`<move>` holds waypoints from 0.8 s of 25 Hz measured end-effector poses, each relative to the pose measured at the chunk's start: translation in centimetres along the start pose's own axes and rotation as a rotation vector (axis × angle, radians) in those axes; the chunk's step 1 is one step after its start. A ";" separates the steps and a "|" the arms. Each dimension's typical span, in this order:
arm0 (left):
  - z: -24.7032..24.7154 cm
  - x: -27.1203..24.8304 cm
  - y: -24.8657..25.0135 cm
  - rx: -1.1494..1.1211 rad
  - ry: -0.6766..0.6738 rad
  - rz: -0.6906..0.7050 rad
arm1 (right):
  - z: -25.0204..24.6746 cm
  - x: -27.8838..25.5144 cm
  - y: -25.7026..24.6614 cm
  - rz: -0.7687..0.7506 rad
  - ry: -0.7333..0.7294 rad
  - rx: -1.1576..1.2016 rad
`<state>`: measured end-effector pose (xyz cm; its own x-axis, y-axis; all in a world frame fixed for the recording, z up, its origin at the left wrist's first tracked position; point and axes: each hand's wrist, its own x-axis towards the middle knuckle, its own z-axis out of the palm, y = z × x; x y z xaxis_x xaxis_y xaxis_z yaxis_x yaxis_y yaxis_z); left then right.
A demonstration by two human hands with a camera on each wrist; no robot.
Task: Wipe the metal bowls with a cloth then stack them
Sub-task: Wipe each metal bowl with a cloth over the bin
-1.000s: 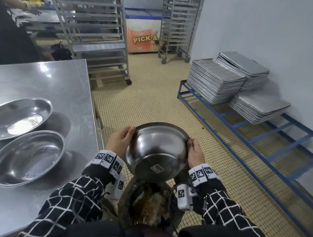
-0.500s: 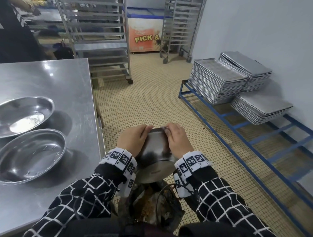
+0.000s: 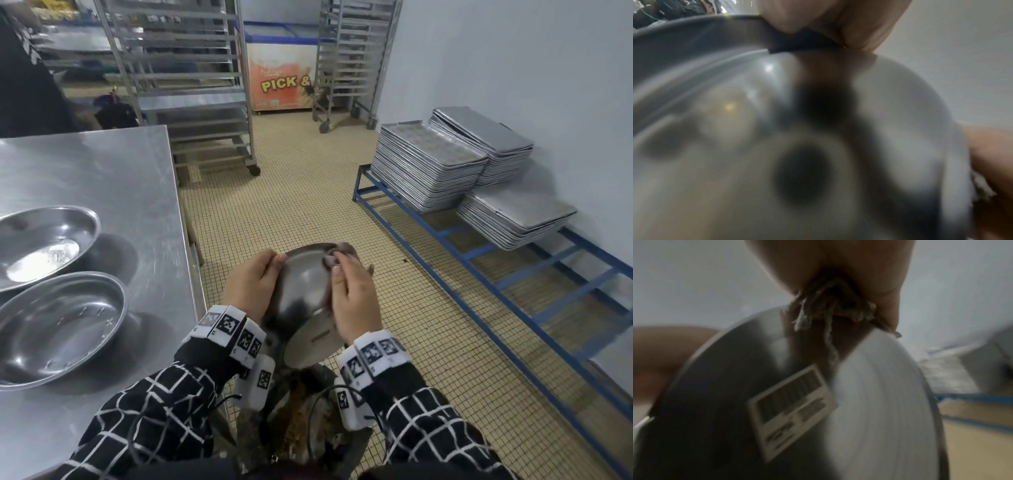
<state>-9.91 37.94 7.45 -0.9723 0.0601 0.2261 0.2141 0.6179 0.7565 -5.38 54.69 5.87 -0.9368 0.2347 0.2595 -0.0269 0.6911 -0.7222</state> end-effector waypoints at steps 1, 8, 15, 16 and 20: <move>-0.1 -0.1 -0.2 -0.012 0.016 -0.006 | -0.6 0.4 0.9 0.172 -0.065 0.137; -0.5 -0.5 -0.7 0.050 -0.003 -0.056 | -2.0 0.2 1.0 0.240 0.041 0.200; -1.0 0.1 1.8 -0.092 0.079 0.002 | 1.4 -0.5 -2.9 -0.241 -0.017 -0.206; -1.2 0.2 1.8 -0.127 0.080 0.002 | 0.9 0.0 -2.9 -0.189 0.023 -0.132; -1.5 0.1 0.7 -0.245 0.065 -0.006 | -1.7 1.1 -1.1 0.335 -0.001 0.330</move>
<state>-9.70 37.16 8.91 -0.9670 0.0014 0.2546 0.2329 0.4096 0.8820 -5.83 55.33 8.01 -0.9132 0.4069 -0.0231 0.1675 0.3229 -0.9315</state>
